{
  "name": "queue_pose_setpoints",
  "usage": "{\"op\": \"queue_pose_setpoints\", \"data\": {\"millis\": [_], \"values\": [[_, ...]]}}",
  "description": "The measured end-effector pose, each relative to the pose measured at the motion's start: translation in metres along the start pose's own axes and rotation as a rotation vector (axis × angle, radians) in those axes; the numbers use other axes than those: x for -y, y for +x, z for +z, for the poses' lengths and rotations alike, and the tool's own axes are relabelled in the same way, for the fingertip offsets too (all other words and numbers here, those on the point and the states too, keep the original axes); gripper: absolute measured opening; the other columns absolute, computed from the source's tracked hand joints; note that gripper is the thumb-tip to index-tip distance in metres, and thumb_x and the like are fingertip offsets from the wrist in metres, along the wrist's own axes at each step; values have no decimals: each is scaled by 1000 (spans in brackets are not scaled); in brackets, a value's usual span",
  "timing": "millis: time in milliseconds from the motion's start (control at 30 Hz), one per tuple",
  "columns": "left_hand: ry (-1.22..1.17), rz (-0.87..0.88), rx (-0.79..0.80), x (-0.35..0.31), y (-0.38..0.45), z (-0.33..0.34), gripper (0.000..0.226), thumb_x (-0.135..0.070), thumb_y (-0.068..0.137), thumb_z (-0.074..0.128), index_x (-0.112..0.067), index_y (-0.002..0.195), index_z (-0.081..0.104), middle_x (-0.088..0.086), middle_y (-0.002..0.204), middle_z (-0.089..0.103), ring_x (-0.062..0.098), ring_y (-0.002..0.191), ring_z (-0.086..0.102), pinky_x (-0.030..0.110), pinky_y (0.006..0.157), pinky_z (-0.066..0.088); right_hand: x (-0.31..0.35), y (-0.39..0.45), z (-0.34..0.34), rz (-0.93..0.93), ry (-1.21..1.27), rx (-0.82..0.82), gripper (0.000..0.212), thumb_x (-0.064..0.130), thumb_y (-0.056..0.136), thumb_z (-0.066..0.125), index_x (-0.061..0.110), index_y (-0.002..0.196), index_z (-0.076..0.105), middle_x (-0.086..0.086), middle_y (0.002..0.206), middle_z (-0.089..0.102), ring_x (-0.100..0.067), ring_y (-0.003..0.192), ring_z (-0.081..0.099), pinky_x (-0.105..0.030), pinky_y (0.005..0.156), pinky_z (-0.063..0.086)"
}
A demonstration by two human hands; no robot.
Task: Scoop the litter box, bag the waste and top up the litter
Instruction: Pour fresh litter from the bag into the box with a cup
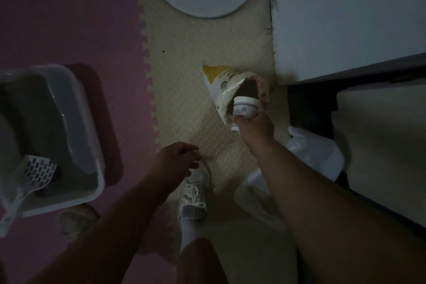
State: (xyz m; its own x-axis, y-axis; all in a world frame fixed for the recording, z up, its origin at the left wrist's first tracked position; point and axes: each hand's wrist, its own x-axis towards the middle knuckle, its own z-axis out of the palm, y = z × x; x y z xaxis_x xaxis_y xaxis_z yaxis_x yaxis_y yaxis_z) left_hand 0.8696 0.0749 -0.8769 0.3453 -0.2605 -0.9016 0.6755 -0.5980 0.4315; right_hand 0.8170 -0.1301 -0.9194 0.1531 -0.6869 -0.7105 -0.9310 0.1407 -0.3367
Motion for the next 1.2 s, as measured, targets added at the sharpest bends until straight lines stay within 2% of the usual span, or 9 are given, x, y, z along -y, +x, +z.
{"op": "queue_pose_setpoints", "data": {"millis": [100,267,367,433,567,667,1000,1100,1200], "values": [[23,-18,-19,1,6,3,13,-15,96,61,-13,105,71,8,98,77,20,84,72,36,73,55,2,18,1,20,-29,6,79,47,77,77,16,144,47,-10,135,59,-30,120,59,-37,93,54],[14,-63,-69,6,8,-7,10,-14,97,61,-14,102,70,9,98,76,18,83,71,32,69,53,3,31,6,-11,-61,0,82,45,80,77,15,147,42,-14,139,56,-33,125,56,-41,100,52],[1,-72,-90,6,9,-15,11,-13,97,61,-14,102,70,8,98,76,20,85,72,34,70,53,3,35,8,2,-57,0,82,44,84,74,13,150,37,-15,139,56,-33,124,57,-31,89,47],[-7,-72,-104,6,9,-20,11,-14,97,61,-15,103,70,7,98,76,22,87,72,35,71,53,5,34,7,12,-50,-4,74,42,86,72,7,145,44,-16,134,59,-32,120,59,-27,82,44],[-20,-67,-120,7,7,-29,11,-13,98,60,-14,103,69,6,97,76,22,87,71,35,71,53,5,27,9,-11,-106,5,62,46,87,68,3,130,57,-17,126,63,-34,116,60,-35,86,50],[-39,-57,-120,13,3,-34,10,-13,97,60,-14,101,69,8,97,76,22,85,70,35,70,52,2,15,11,-24,-123,7,60,47,88,66,5,130,57,-16,127,63,-35,116,59,-41,92,51],[-86,-12,-105,56,-37,-86,8,-13,97,60,-17,95,67,10,95,73,21,80,68,34,67,50,-2,-82,46,-209,-205,97,36,22,93,59,10,127,60,-8,116,61,-21,99,54,-27,80,37],[-96,-4,-134,82,-63,-117,10,-13,95,60,-18,91,68,11,96,74,22,80,69,34,68,50,-8,-128,71,-275,-273,154,27,18,92,61,9,117,64,-9,106,63,-27,101,59,-26,78,37],[-94,-2,-169,105,-92,-147,8,-13,94,61,-15,93,69,12,98,75,19,77,69,32,65,51,-14,-172,94,-332,-308,178,24,17,92,61,8,114,67,-11,108,68,-24,96,59,-26,77,38]]}}
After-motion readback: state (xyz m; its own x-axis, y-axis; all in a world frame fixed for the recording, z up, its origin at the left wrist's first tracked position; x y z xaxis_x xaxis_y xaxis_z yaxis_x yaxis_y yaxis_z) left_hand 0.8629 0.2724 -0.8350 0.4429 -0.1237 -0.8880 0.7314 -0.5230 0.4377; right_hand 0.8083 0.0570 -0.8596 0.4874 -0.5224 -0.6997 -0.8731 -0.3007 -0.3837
